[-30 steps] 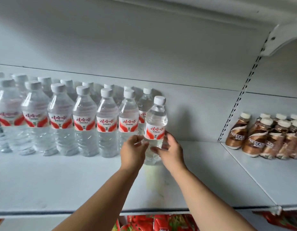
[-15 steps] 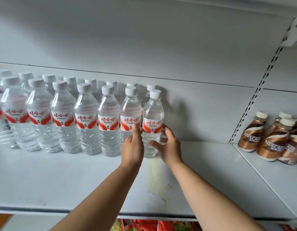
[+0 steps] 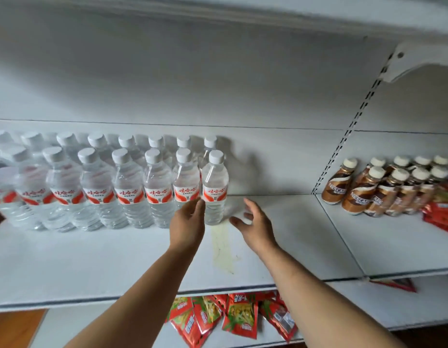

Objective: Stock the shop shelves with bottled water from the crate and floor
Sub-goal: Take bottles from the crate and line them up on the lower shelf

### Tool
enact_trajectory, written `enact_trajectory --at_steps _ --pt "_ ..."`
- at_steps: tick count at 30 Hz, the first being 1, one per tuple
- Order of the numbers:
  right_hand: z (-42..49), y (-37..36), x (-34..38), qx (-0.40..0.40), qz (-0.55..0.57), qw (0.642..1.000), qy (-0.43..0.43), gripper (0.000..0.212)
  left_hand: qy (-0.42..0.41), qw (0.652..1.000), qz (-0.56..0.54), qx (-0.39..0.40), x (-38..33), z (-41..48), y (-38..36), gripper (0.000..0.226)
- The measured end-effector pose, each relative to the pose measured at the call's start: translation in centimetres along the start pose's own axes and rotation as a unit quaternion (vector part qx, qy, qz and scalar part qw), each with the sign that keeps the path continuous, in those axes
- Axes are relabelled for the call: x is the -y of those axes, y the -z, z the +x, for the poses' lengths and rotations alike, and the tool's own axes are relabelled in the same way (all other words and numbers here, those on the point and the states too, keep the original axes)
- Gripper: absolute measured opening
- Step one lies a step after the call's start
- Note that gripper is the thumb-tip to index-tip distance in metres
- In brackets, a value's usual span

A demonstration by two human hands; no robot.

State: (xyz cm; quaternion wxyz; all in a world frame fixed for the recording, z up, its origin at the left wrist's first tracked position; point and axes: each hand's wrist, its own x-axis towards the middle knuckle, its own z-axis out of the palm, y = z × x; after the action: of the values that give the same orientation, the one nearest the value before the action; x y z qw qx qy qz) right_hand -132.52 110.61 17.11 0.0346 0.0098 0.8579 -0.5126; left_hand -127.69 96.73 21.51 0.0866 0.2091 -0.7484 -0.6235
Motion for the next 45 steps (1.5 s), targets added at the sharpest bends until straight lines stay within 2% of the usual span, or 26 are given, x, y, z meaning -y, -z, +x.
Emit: enact_trajectory --at_steps 4,10,16,20,25,30,31,33,35,37,40,45 --pt "-6.9 5.1 4.1 -0.025 0.050 0.996 -0.065 0.051 0.011 0.995 0.081 0.060 -5.3 -5.3 0.9 0.034" --pt "-21.7 15.9 10.5 -0.155 0.107 0.971 -0.148 0.039 -0.013 0.967 0.135 0.213 -14.1 -18.3 -0.1 0.030" --pt "-38.9 26.9 10.4 -0.309 0.137 0.916 -0.217 0.036 -0.083 0.891 0.173 0.410 -19.6 -34.7 -5.4 0.031" --pt "-52.5 32.0 6.0 -0.427 0.164 0.838 -0.297 0.030 -0.120 0.823 0.185 0.524 -18.9 -47.9 -9.2 0.031" --pt "-69.9 35.6 -1.6 -0.508 0.184 0.753 -0.377 0.031 -0.108 0.727 0.217 0.642 -13.8 -64.4 -12.7 0.031" --pt "-84.5 36.9 -10.2 -0.548 0.253 0.669 -0.435 0.034 -0.094 0.642 0.291 0.703 -6.9 -78.5 -15.7 0.031" --pt "-87.0 36.7 -12.1 -0.543 0.266 0.660 -0.446 0.031 -0.086 0.626 0.308 0.711 -5.3 -80.8 -16.2 0.032" --pt "-90.8 36.3 -15.8 -0.516 0.237 0.667 -0.483 0.019 -0.065 0.600 0.333 0.724 -1.9 -84.6 -17.3 0.033" --pt "-93.2 35.4 -19.7 -0.491 0.227 0.667 -0.513 0.025 -0.042 0.586 0.362 0.724 1.8 -87.4 -18.3 0.034" --pt "-94.1 34.3 -23.2 -0.478 0.296 0.629 -0.537 0.034 -0.017 0.583 0.392 0.712 5.8 -89.0 -19.2 0.033" --pt "-94.7 31.4 -28.6 -0.436 0.295 0.624 -0.578 0.040 0.016 0.591 0.428 0.683 12.1 -89.9 -20.7 0.031" --pt "-95.5 25.6 -39.6 -0.421 0.319 0.564 -0.634 0.043 0.095 0.586 0.448 0.668 24.4 -90.6 -23.6 0.014"
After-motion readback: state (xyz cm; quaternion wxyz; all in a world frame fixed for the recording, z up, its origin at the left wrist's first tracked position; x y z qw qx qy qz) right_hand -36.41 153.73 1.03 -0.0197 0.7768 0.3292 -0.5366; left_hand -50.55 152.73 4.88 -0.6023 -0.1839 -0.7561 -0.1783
